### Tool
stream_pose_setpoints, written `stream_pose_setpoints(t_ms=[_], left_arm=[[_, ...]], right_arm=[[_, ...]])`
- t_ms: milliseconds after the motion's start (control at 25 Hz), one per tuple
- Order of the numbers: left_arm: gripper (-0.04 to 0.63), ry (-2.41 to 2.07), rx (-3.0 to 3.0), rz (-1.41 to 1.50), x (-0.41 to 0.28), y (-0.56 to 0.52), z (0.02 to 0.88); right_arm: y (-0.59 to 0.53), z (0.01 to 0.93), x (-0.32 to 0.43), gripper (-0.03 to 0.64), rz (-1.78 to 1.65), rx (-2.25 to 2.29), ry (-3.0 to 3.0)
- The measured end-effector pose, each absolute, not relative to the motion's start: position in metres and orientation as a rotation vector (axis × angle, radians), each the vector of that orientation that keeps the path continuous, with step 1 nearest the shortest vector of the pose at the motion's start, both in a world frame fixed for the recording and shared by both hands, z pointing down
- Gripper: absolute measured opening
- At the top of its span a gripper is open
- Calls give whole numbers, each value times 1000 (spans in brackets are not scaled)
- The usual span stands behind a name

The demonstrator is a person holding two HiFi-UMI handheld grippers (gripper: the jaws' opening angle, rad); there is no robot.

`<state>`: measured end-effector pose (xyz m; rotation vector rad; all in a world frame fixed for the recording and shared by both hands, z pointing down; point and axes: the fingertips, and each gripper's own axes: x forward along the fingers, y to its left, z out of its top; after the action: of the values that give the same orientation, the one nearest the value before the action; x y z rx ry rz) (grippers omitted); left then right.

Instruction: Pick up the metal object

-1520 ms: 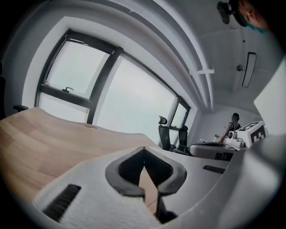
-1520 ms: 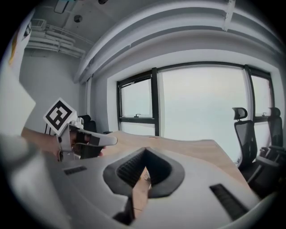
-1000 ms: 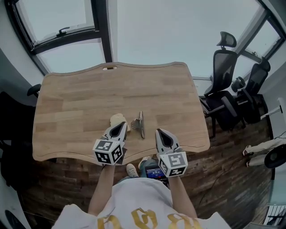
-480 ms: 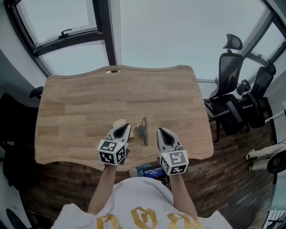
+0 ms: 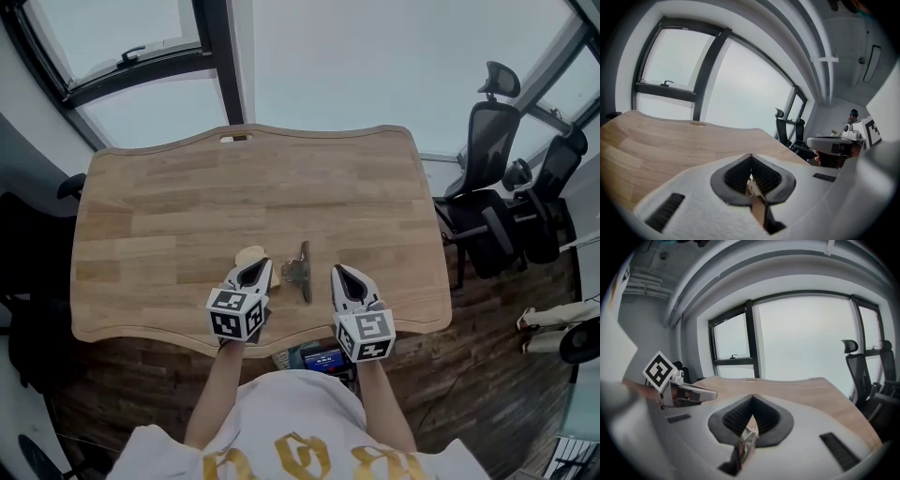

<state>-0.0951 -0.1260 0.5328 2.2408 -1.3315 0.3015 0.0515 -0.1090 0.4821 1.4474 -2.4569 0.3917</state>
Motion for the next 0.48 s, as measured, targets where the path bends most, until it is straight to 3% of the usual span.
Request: stream_pose_setpoints(t_ms=[480], left_arm=[[18, -1253, 2114, 388, -84, -128, 597]], right_arm=[[-117, 543, 62, 11, 524, 1388, -2378]])
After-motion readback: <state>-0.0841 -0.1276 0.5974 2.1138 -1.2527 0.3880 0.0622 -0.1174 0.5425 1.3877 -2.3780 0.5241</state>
